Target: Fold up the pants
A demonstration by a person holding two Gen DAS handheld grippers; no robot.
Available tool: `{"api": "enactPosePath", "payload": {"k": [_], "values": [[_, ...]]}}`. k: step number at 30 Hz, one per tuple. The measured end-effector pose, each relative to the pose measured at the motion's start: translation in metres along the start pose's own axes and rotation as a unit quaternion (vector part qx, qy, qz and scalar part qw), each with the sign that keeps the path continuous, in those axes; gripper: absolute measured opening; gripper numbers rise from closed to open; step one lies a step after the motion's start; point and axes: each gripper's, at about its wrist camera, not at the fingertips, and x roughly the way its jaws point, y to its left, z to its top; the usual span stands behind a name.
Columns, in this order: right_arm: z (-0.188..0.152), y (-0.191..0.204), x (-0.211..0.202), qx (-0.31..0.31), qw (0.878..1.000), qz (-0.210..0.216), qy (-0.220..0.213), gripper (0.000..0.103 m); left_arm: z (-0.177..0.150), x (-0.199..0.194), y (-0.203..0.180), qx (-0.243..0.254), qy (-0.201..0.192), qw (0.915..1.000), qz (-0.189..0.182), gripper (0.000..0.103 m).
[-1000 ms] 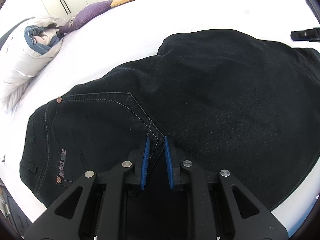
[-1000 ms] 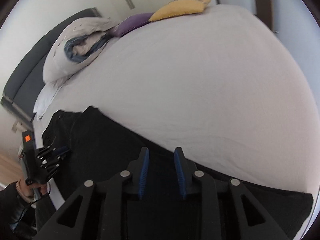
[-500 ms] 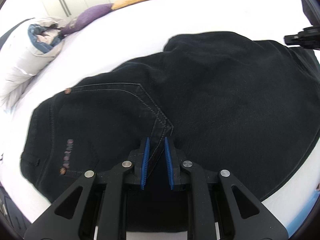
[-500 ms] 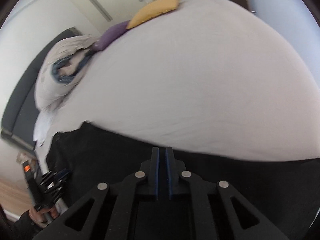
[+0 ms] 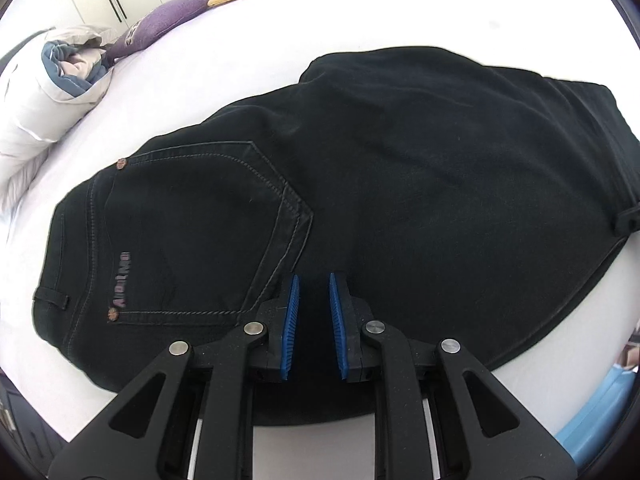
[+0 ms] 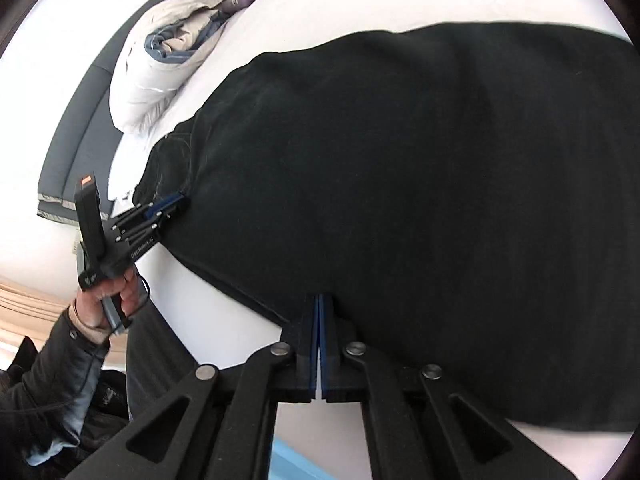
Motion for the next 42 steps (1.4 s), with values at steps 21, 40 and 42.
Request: {"api": "enactPosePath", "payload": {"k": [21,40,42], "values": [[0.045,0.031,-0.02,-0.04,0.994,0.095,-0.048,0.021,0.068,-0.023,-0.018,-0.048,-0.042,0.9935,-0.094,0.016],[0.241,0.149,0.149,-0.314,0.944,-0.065,0.074,0.042,0.05,0.032,0.083,-0.206,-0.049,0.9766,-0.037,0.016],[0.236,0.15,0.158,-0.332,0.936,-0.091,0.07,0.026,0.034,0.033,0.084,-0.209,-0.055,0.9756,-0.037,0.016]]}}
